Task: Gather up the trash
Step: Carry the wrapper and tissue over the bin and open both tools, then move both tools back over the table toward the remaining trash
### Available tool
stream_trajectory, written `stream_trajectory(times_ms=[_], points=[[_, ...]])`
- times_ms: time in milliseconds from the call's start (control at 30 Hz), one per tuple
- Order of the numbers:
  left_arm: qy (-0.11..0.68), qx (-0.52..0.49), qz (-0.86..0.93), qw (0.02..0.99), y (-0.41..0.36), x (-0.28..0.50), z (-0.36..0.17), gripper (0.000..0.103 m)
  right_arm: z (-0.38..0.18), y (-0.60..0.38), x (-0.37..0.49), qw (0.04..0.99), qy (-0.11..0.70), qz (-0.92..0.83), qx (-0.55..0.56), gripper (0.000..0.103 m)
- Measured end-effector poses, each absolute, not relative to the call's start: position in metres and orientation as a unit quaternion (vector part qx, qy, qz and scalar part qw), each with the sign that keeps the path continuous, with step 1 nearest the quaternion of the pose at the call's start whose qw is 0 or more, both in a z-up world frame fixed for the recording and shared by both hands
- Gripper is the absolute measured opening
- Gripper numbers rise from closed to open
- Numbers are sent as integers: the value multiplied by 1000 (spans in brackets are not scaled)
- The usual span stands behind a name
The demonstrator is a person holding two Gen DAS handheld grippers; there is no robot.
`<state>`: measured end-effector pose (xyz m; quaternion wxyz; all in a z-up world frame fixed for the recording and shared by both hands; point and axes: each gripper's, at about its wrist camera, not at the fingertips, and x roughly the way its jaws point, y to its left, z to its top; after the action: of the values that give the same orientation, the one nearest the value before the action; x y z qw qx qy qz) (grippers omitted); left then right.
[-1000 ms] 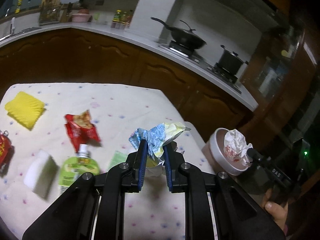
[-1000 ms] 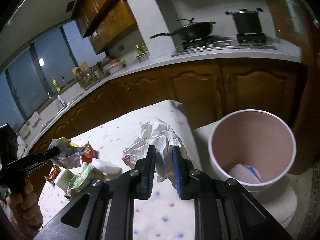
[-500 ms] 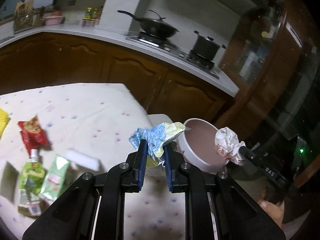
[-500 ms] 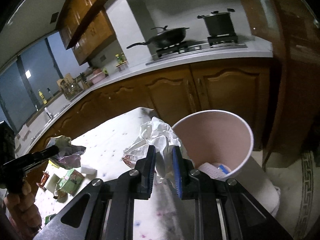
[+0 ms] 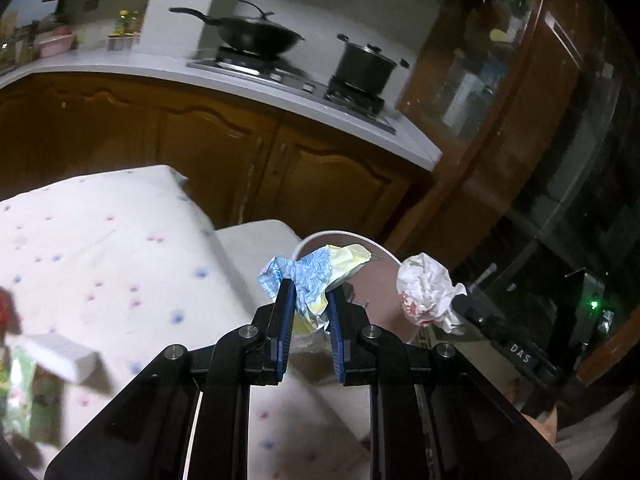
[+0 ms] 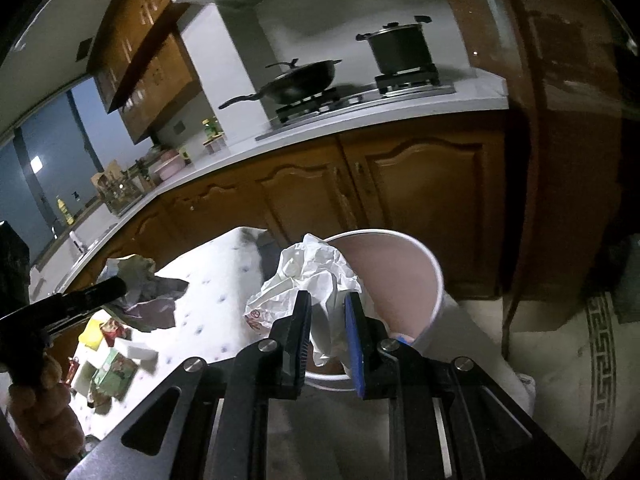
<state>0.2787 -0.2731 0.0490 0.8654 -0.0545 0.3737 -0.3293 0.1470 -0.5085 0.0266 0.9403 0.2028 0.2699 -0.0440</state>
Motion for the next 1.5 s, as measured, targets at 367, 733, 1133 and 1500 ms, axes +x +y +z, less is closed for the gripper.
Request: stream_trajectory(times_ms=[367, 733, 1133, 1500], points=[[404, -38, -341, 848, -334, 300, 21, 15, 14, -532, 163, 934, 285, -56, 207, 17], [429, -20, -341, 837, -359, 312, -1, 16, 4, -539, 176, 930, 299, -60, 206, 17], [434, -18, -328, 839, -356, 312, -4, 53, -4, -547, 178, 921, 305, -60, 235, 47], [436, -45, -300, 847, -312, 300, 2, 66, 10, -532, 169, 927, 287, -52, 238, 82]])
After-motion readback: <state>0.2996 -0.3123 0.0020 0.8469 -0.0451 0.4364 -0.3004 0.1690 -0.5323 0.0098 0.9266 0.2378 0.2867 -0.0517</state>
